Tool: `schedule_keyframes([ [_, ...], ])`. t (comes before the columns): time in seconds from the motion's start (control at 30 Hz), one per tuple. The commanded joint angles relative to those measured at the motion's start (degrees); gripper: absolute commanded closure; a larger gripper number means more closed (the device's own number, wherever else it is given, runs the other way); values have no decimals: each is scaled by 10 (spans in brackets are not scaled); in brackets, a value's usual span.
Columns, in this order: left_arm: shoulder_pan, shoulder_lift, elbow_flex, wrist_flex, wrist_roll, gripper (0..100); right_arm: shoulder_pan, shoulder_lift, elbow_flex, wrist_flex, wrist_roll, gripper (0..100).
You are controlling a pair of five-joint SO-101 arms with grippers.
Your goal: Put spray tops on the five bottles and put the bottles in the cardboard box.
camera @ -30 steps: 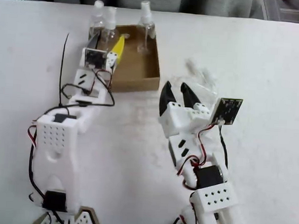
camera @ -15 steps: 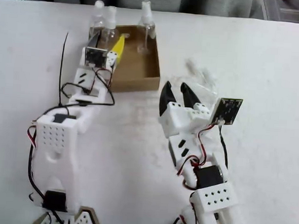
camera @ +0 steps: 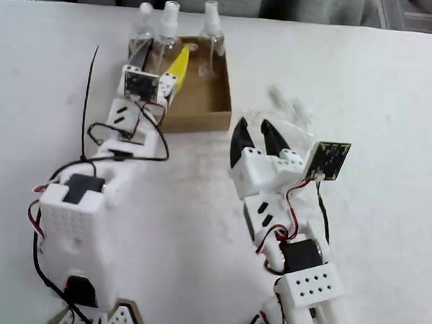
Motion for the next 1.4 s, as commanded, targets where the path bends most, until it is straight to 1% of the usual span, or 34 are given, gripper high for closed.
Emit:
schedule_keyframes([
  [0.0,-9,-41,-7,-17,4,782,7,-4,-7,-3,7,840],
  [0.17,-20,-20,-7,-18,4,782,7,-4,-7,-3,7,840],
  [0.33,-25,23,-18,-70,0,782,7,-4,-7,-3,7,840],
  [0.43,-26,58,-45,-70,-1,782,7,-4,-7,-3,7,840],
  [0.6,-46,110,-98,-70,2,781,7,-4,-7,-3,7,840],
  [0.73,-50,134,-116,-70,2,777,7,-4,-7,-3,7,840],
  [0.87,-47,137,-112,-69,4,676,7,-4,-7,-3,7,840],
  [0.93,-47,137,-112,-47,4,637,7,-4,-7,-3,7,840],
  [1.0,-48,137,-113,-36,4,631,7,-4,-7,-3,7,840],
  [1.3,-50,137,-112,-34,4,631,8,-4,-7,-3,8,840],
  [1.37,-50,137,-111,-34,4,631,7,-4,-7,-3,31,840],
])
